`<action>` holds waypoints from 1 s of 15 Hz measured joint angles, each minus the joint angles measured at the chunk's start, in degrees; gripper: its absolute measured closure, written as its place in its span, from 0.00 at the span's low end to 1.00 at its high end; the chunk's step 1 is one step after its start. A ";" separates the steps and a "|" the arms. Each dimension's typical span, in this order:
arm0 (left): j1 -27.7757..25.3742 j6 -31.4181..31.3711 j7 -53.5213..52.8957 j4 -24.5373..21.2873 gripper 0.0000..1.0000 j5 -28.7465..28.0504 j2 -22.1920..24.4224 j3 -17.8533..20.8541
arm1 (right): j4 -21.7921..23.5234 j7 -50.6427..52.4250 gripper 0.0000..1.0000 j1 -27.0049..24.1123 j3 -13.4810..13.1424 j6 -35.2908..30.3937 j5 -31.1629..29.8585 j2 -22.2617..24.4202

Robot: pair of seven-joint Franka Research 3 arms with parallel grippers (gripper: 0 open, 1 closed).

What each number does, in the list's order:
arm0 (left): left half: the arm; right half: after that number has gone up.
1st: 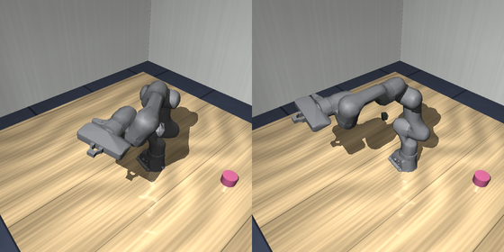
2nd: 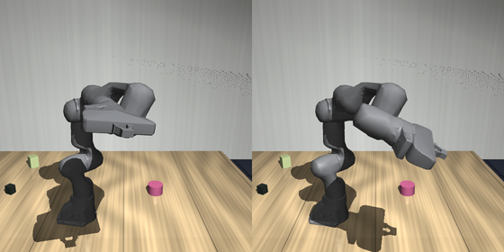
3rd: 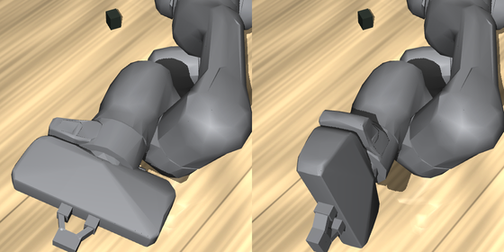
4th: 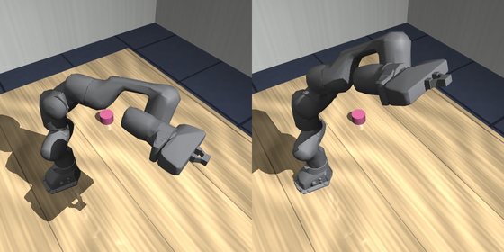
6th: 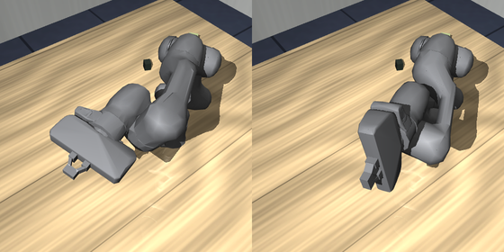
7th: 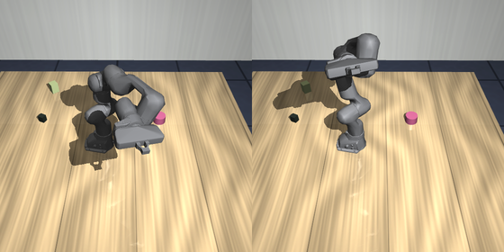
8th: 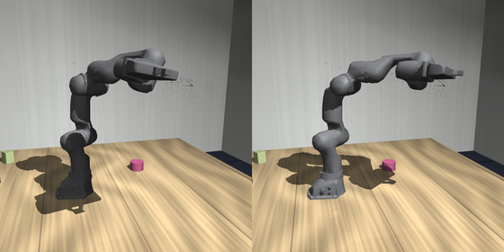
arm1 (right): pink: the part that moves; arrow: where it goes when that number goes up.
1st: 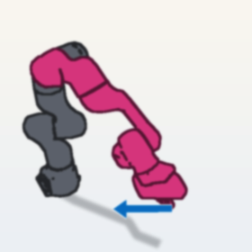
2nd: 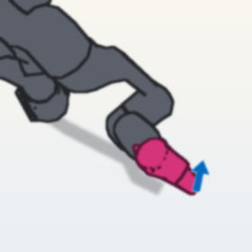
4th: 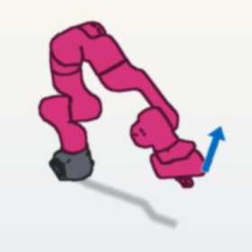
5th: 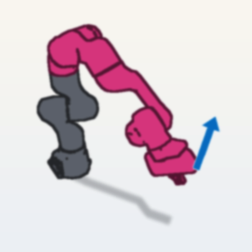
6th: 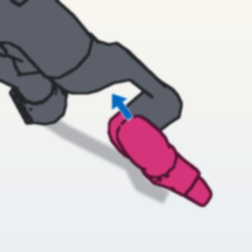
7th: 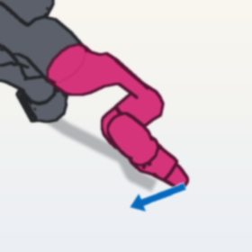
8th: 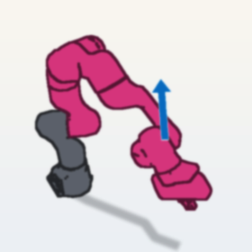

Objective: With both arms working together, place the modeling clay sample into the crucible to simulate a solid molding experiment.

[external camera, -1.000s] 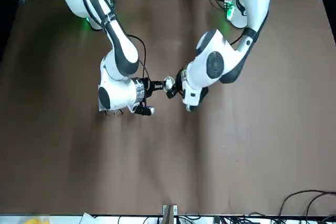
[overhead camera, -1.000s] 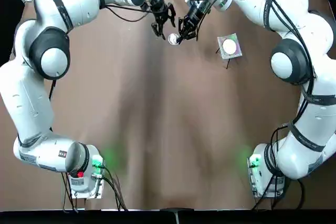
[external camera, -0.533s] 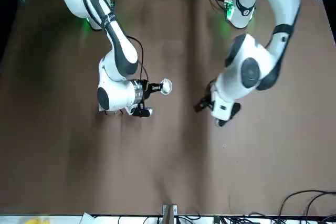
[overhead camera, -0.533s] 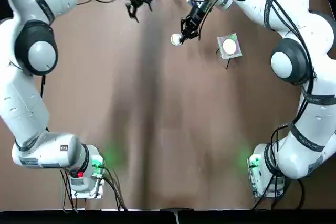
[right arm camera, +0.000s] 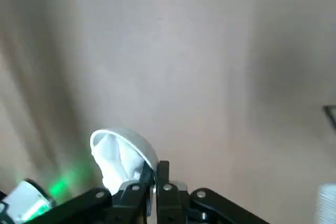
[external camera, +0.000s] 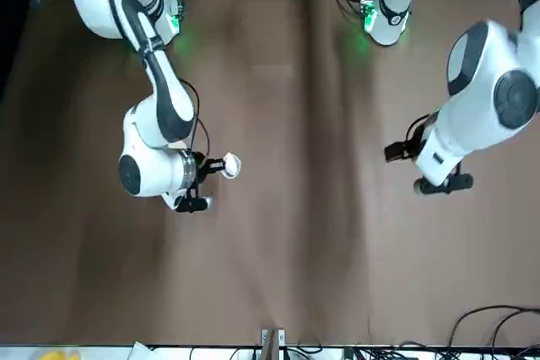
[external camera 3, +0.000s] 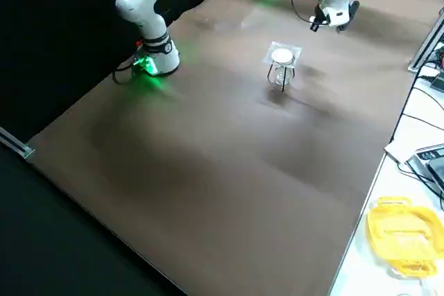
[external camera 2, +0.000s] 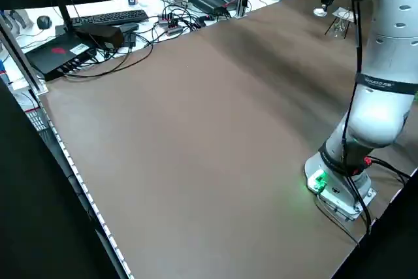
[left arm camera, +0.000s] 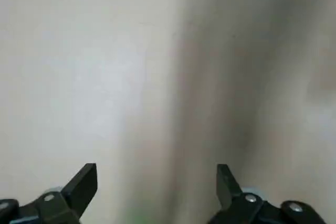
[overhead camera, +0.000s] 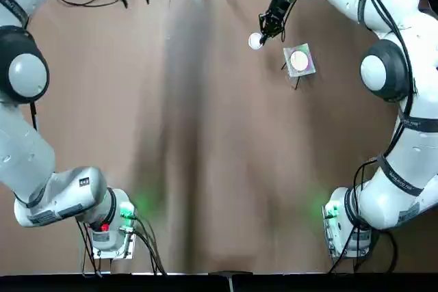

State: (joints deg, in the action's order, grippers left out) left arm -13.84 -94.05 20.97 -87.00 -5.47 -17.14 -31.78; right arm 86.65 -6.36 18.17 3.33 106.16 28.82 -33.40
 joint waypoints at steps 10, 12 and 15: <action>-4.68 7.34 -14.26 1.43 0.00 -1.42 7.01 0.27 | -0.53 12.41 0.94 -11.15 -0.30 -13.15 -7.47 4.85; -5.08 7.34 -14.25 1.66 0.00 -1.43 7.48 0.34 | 0.87 12.65 0.94 -11.08 -0.15 -13.11 -9.95 4.51; -4.70 7.34 -14.25 1.68 0.00 -1.44 7.99 2.00 | 2.86 13.02 0.94 -11.05 -0.04 -12.99 -11.13 4.25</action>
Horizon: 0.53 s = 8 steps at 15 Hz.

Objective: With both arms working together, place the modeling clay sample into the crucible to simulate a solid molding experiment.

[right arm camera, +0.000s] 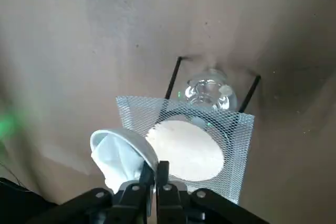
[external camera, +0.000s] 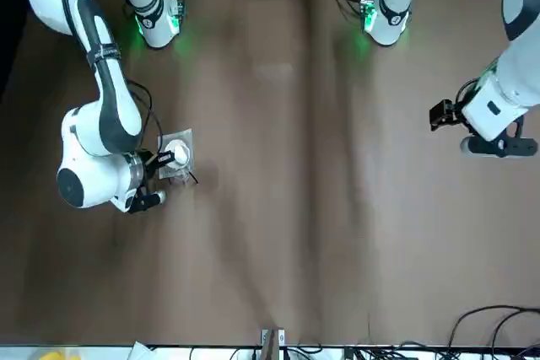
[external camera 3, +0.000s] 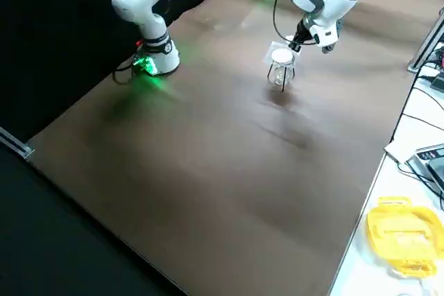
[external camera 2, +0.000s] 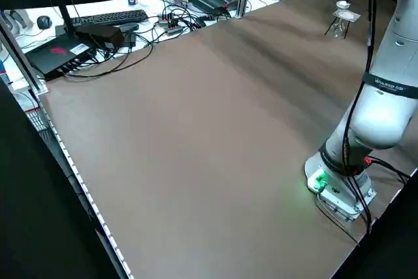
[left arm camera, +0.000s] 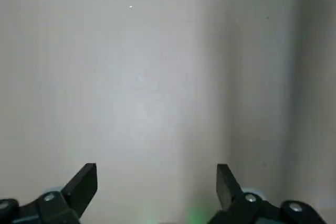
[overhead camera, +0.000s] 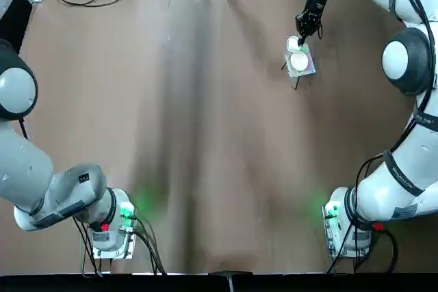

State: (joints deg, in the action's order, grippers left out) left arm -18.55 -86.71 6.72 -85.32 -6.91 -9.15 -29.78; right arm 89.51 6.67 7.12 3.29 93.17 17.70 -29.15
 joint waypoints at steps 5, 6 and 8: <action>12.79 -0.05 -1.05 0.27 0.00 2.96 3.08 18.20 | 1.13 4.37 0.94 -1.40 -0.20 0.02 -0.23 0.00; 16.21 -0.09 -1.06 0.30 0.00 5.19 3.92 22.53 | 1.43 5.39 0.94 -2.03 -0.22 0.02 -0.25 0.00; 22.56 -0.07 -1.06 0.05 0.00 9.11 6.86 30.81 | 2.35 8.08 0.94 -3.40 -0.24 0.00 -0.26 0.00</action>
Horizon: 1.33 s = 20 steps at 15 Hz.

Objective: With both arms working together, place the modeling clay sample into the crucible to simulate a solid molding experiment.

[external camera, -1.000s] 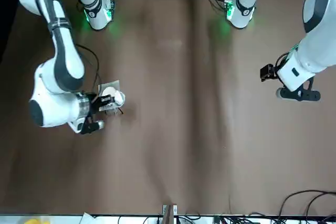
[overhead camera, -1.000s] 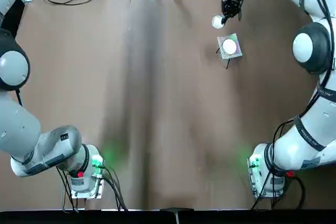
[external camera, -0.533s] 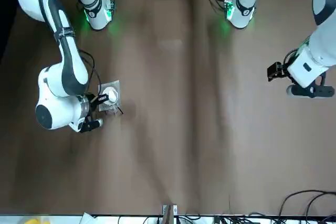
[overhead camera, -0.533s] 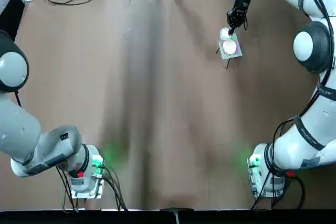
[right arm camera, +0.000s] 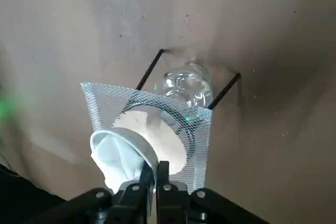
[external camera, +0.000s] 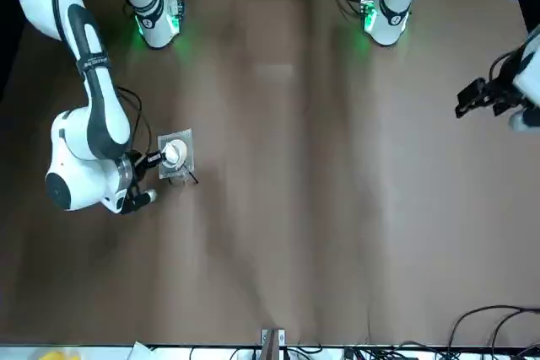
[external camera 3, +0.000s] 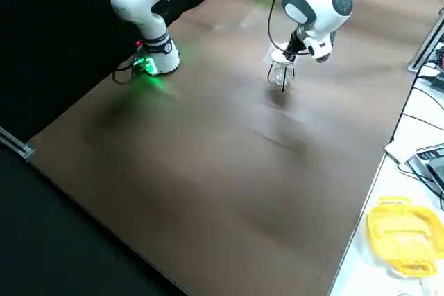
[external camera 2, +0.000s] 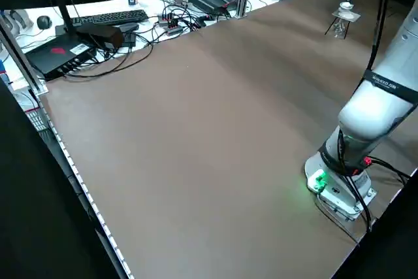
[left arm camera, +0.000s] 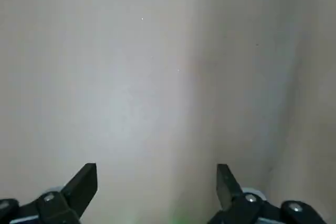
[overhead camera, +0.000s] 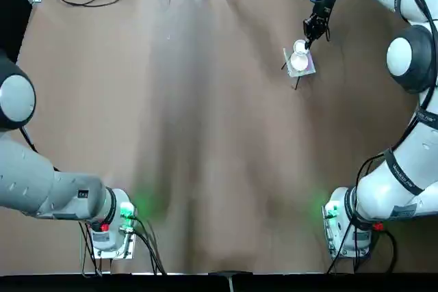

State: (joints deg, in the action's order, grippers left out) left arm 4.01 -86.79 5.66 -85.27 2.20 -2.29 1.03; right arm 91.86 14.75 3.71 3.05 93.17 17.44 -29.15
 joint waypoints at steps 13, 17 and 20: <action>0.59 3.51 0.44 -1.28 0.00 0.19 2.21 0.42 | 2.08 1.52 0.94 0.27 0.47 0.64 -0.02 -1.02; 0.33 2.88 0.33 -1.45 0.00 0.18 2.21 0.52 | 2.02 1.55 0.94 0.17 0.47 0.63 -0.02 -1.26; -0.70 2.49 0.18 -1.53 0.00 0.16 2.21 0.83 | 2.02 1.57 0.89 0.11 0.45 0.62 -0.03 -1.26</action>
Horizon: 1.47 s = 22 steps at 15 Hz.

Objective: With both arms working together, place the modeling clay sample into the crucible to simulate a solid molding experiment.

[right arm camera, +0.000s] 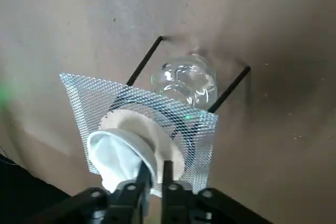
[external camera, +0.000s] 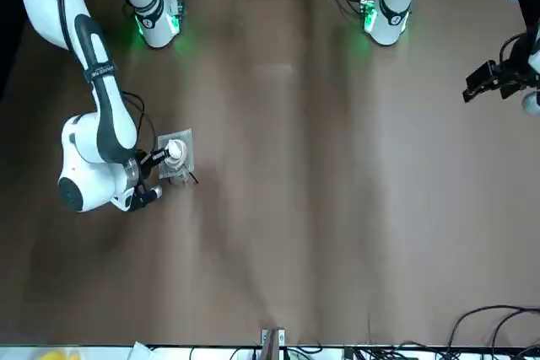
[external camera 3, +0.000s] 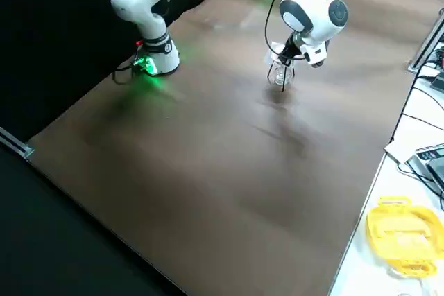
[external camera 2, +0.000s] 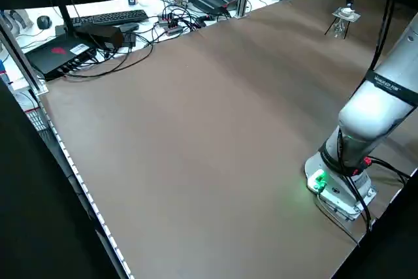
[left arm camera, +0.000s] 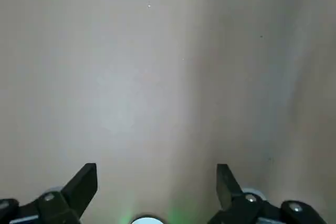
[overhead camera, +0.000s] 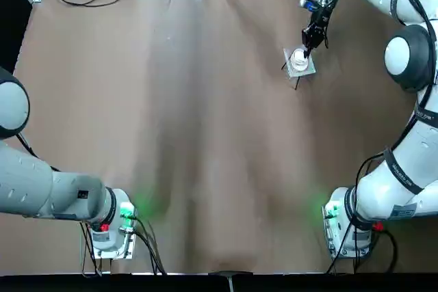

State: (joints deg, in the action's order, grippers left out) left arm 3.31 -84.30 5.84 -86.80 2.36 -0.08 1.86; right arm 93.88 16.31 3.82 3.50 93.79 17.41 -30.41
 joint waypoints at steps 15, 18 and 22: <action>-0.10 -2.26 -0.06 0.02 0.00 0.00 0.30 -0.16 | -2.24 0.03 0.68 -0.37 -0.12 -2.22 0.00 0.05; 0.15 -2.26 0.11 0.02 0.00 0.00 0.31 -0.63 | -3.77 -0.01 0.67 -0.38 -0.12 -2.42 0.00 0.23; 0.20 -2.26 0.37 0.05 0.00 0.00 1.03 -2.14 | -7.86 -0.10 0.57 -0.41 -0.30 -4.84 -0.03 1.71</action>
State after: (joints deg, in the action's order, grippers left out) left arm 3.50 -86.56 6.21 -86.75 2.36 0.95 -0.28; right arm 86.02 16.21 3.42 3.20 88.95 17.38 -28.70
